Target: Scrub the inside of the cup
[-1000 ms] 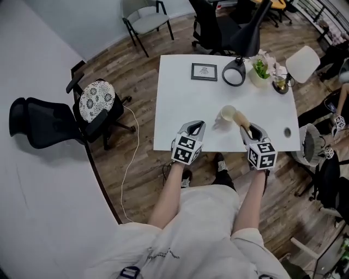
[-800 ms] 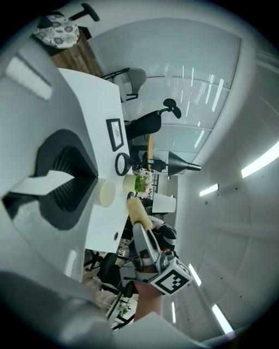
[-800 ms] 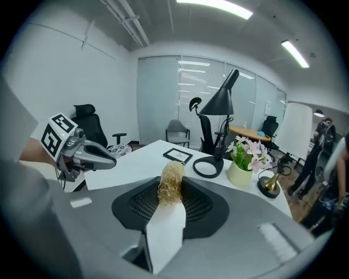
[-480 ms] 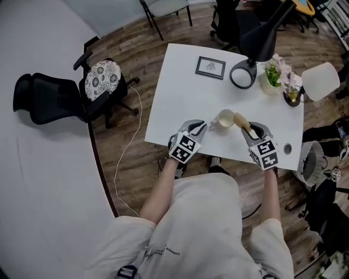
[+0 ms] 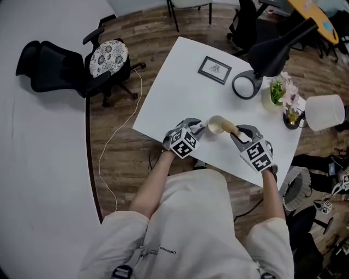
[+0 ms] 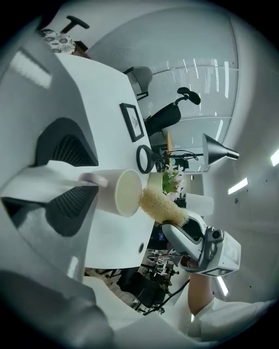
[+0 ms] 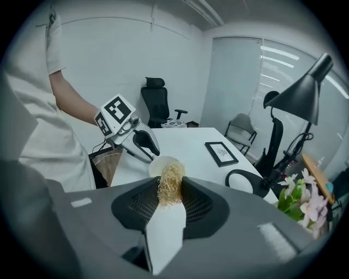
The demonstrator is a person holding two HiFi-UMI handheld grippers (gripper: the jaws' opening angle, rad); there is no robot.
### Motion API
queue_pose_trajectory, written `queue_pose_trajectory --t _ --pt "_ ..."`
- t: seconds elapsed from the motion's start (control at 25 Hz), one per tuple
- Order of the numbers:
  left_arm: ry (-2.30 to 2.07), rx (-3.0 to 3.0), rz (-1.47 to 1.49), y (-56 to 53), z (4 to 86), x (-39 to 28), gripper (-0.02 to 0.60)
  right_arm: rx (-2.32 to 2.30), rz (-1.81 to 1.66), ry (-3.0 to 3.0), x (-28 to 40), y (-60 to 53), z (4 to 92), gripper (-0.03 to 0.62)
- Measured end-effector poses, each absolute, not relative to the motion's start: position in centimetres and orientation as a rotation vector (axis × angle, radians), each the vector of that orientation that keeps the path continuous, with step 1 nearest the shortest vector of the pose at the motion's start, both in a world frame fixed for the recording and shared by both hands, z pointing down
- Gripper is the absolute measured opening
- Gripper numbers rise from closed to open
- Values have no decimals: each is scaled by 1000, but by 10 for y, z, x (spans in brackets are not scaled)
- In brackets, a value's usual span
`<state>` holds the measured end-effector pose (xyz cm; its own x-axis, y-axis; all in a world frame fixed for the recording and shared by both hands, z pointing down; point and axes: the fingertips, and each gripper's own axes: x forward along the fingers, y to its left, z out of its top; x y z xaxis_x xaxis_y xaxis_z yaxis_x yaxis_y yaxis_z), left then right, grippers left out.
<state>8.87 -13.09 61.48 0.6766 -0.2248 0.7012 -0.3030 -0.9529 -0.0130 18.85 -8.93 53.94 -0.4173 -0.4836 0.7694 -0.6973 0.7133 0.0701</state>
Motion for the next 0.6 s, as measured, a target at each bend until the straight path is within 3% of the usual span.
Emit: queue_pose_trajectory --t 0.36,0.6 --pt "-591 2749 1154 -129 618 105 77 578 237 -2129 178 -102 553 141" --pt "-466 2763 1078 -89 616 118 57 447 203 -2115 172 -99 556 143"
